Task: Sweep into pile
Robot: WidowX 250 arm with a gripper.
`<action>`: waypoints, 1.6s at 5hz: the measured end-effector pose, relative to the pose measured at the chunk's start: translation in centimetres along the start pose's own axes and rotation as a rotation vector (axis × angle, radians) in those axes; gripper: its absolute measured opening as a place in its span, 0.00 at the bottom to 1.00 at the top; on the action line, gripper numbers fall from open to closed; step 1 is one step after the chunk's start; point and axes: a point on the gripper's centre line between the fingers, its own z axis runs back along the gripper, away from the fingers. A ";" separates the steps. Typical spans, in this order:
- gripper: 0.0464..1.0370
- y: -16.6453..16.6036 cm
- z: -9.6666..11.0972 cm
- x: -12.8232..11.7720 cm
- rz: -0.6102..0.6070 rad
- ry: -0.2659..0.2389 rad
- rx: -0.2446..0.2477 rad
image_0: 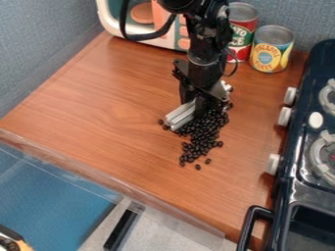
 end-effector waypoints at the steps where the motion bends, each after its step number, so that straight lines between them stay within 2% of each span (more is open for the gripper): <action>1: 0.33 -1.2 0.7 0.0 -0.004 -0.013 -0.012; 2: 0.33 -1.1 2.0 0.1 0.013 -0.062 0.010; 3: 0.33 1.3 5.7 0.6 0.104 -0.168 0.052; 4: 0.33 4.8 7.5 -0.7 0.207 -0.205 0.092; 5: 0.33 7.6 7.6 -2.8 0.278 -0.143 0.141; 6: 0.33 9.6 6.2 -6.0 0.359 -0.071 0.162; 8: 0.33 8.0 1.9 -10.3 0.453 0.111 0.122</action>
